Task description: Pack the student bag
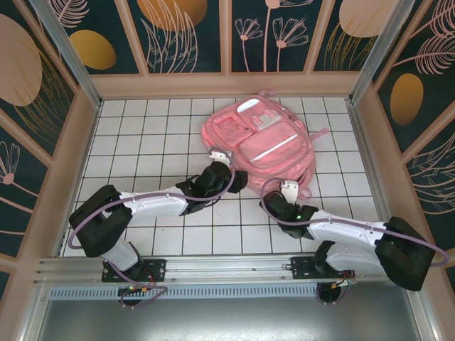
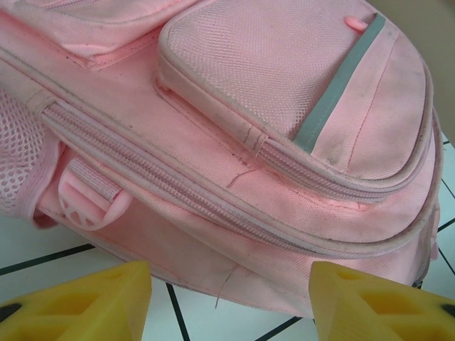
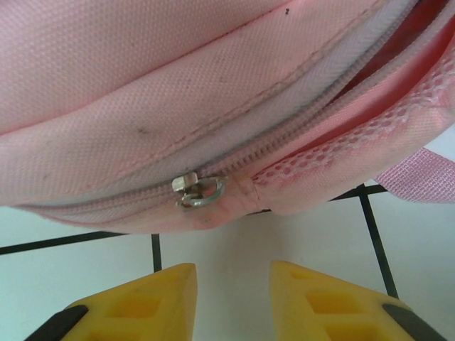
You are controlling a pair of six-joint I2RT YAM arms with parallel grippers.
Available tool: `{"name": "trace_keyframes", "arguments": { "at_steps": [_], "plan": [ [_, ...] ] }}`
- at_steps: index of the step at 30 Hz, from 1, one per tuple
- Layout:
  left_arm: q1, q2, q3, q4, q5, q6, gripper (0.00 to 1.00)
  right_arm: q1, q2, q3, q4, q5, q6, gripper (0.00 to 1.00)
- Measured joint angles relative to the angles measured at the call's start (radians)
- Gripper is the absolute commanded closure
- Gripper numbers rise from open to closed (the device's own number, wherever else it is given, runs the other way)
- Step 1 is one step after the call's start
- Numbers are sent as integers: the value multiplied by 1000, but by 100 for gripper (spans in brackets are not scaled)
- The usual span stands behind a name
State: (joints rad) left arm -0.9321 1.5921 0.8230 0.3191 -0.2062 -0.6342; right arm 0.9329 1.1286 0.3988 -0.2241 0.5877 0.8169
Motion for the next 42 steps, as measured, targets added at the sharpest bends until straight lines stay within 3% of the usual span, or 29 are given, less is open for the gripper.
{"name": "trace_keyframes", "arguments": {
  "at_steps": [5,8,11,20,26,27,30,32,33,42],
  "plan": [
    [0,0,-6,-2,16,-8,39,-29,45,24,52,14,-27,69],
    [0,3,-6,0,43,-26,38,-48,56,32,76,13,-52,92],
    [0,24,-9,22,89,-62,35,-62,62,37,86,6,-61,99],
    [0,183,-31,150,269,-235,23,-68,50,37,85,-6,-60,100],
    [0,265,17,174,299,-279,24,-68,29,37,85,-13,-59,100],
    [0,272,26,177,299,-282,27,-68,28,37,85,-13,-59,100],
    [-2,286,44,187,296,-294,59,-68,26,37,85,-16,-56,100],
    [-9,288,52,199,289,-291,92,-68,26,37,86,-21,-55,100],
    [-12,288,55,203,281,-290,100,-68,26,37,86,-23,-55,100],
    [17,227,21,138,131,-285,100,-68,26,37,87,-32,-55,100]
  ]
}}
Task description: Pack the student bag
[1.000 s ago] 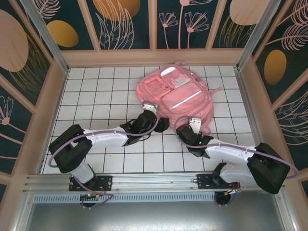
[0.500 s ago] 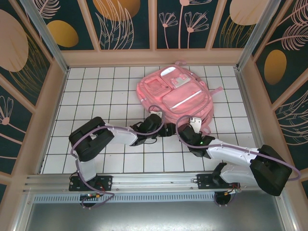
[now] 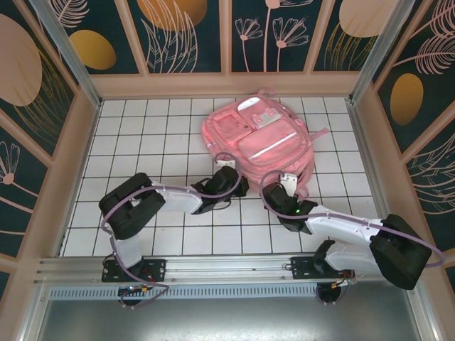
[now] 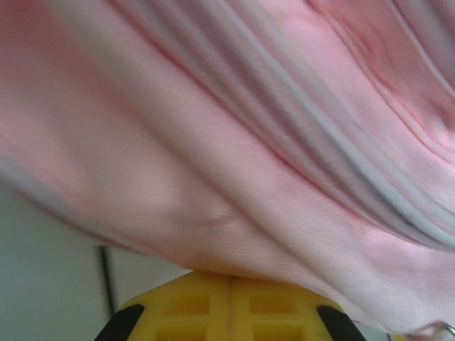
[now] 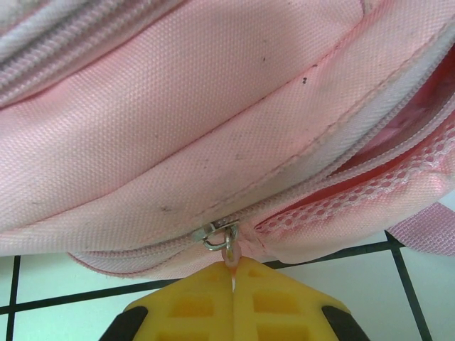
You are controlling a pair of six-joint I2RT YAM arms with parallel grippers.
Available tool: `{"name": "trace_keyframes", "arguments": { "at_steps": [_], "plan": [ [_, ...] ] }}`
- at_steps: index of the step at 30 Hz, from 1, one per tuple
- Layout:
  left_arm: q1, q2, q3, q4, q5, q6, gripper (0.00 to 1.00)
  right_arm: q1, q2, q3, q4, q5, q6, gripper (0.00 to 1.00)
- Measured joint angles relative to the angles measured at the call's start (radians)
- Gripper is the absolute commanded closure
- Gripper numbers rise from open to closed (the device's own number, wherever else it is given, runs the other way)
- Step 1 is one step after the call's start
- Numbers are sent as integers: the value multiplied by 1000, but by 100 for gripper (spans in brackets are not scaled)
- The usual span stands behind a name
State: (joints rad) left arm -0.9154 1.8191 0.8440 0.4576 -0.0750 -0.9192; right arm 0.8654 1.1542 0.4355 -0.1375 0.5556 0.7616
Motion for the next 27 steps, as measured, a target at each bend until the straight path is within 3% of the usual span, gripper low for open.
{"name": "trace_keyframes", "arguments": {
  "at_steps": [9,12,20,27],
  "plan": [
    [106,-198,-111,-51,-138,10,100,-33,-10,0,0,-22,-5,100],
    [105,-208,-115,-40,-77,25,67,-40,-13,0,0,-32,-14,100],
    [19,-140,-35,-2,68,9,45,-41,-13,0,2,-41,-20,100],
    [-27,-30,95,-10,90,-3,41,-41,-13,0,3,-42,-20,100]
  ]
}}
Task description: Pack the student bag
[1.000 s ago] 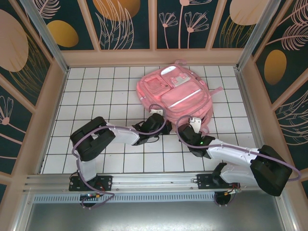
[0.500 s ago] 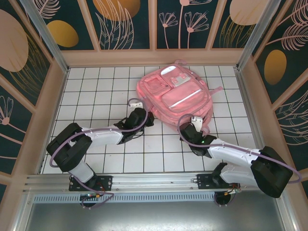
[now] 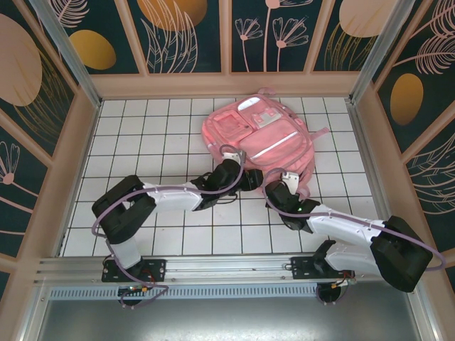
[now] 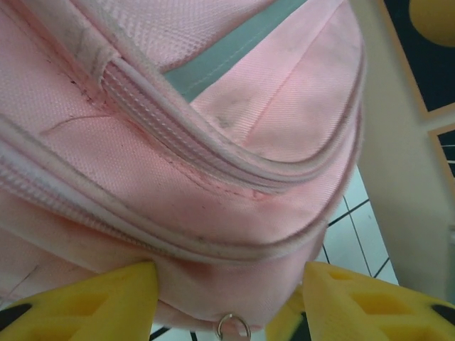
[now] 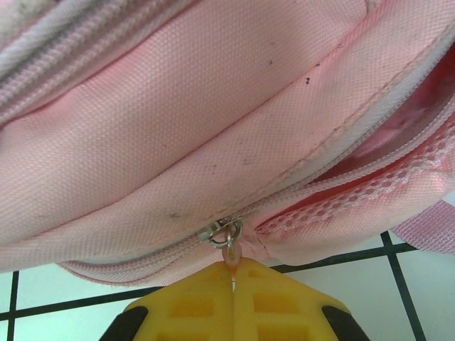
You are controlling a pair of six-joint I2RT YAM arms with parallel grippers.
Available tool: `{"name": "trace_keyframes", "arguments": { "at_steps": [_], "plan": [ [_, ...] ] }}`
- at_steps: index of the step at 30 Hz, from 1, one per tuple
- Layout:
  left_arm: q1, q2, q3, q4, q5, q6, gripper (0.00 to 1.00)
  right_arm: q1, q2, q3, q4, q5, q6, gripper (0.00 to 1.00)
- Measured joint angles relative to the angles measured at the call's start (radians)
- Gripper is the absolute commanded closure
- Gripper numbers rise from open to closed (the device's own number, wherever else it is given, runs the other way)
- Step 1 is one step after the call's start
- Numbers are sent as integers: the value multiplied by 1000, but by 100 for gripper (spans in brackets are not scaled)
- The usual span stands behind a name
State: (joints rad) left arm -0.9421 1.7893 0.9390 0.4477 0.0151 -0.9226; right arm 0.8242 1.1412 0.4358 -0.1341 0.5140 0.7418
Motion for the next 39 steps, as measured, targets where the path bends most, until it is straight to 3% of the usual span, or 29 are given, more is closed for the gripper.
{"name": "trace_keyframes", "arguments": {
  "at_steps": [3,5,8,9,17,29,39],
  "plan": [
    [0,51,40,-19,3,-8,37,0,0,0,1,0,0,100],
    [-1,80,80,-41,2,-16,41,0,0,0,1,0,0,100],
    [-5,120,134,-73,-4,-29,92,-2,0,-3,5,1,0,100],
    [-5,130,142,-84,-14,-34,100,-3,0,-5,7,1,0,100],
    [-10,80,91,-134,-108,-52,100,-6,-2,-7,17,0,0,100],
    [132,-180,-153,-203,-253,-59,100,-66,-28,-7,24,-16,-27,100],
    [129,-188,-155,-197,-221,-59,100,81,-28,-6,145,-45,-82,83]
  ]
}}
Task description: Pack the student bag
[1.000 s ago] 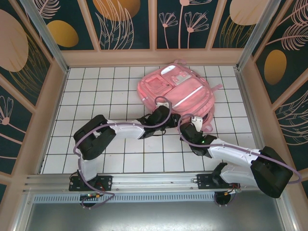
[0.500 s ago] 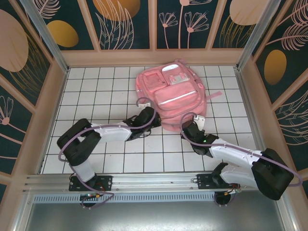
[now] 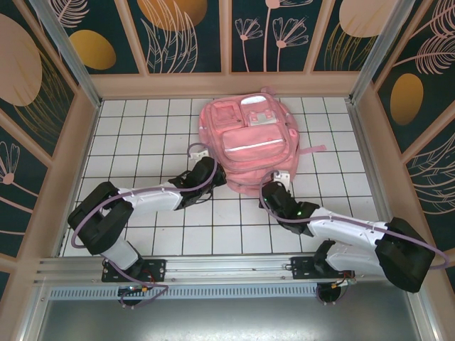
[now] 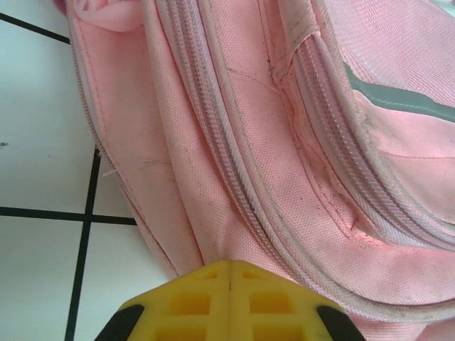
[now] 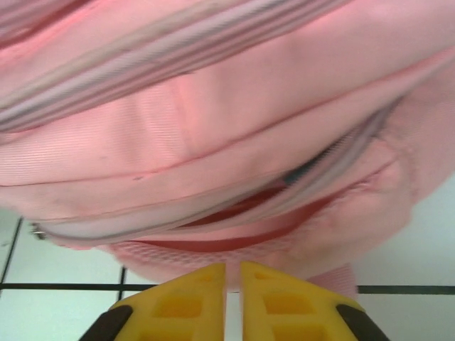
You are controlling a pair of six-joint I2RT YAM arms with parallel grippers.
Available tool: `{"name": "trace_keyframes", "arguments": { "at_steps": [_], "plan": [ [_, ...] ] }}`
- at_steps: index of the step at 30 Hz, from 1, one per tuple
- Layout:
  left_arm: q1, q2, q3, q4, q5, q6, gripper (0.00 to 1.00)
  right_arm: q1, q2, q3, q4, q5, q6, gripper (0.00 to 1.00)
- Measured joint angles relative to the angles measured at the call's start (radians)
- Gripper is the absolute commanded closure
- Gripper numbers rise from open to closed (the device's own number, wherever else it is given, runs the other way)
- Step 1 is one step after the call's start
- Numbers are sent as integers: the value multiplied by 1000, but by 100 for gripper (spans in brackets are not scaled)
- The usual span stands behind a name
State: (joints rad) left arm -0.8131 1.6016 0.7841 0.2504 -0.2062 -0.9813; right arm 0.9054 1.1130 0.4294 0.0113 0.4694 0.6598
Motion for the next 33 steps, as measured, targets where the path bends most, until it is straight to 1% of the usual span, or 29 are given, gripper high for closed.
{"name": "trace_keyframes", "arguments": {
  "at_steps": [3,5,11,15,18,25,26,30,31,33],
  "plan": [
    [-15,11,23,-4,12,4,100,26,4,0,16,2,5,80],
    [-29,21,47,-11,21,8,100,50,23,1,25,7,8,80],
    [-49,26,69,-16,48,11,100,117,142,40,31,27,27,80],
    [-49,26,71,-16,49,11,100,121,227,85,35,35,30,79],
    [-49,28,71,-16,50,11,100,122,267,113,40,38,30,73],
    [-51,33,71,-16,68,11,100,122,381,204,34,61,31,71],
    [-51,33,71,-16,68,11,100,121,394,212,32,64,31,71],
    [-51,33,71,-16,68,11,100,113,421,232,10,80,39,97],
    [-51,33,71,-16,68,11,100,112,421,233,5,84,48,100],
    [-51,33,71,-16,67,11,100,110,420,234,3,85,55,100]
  ]
}}
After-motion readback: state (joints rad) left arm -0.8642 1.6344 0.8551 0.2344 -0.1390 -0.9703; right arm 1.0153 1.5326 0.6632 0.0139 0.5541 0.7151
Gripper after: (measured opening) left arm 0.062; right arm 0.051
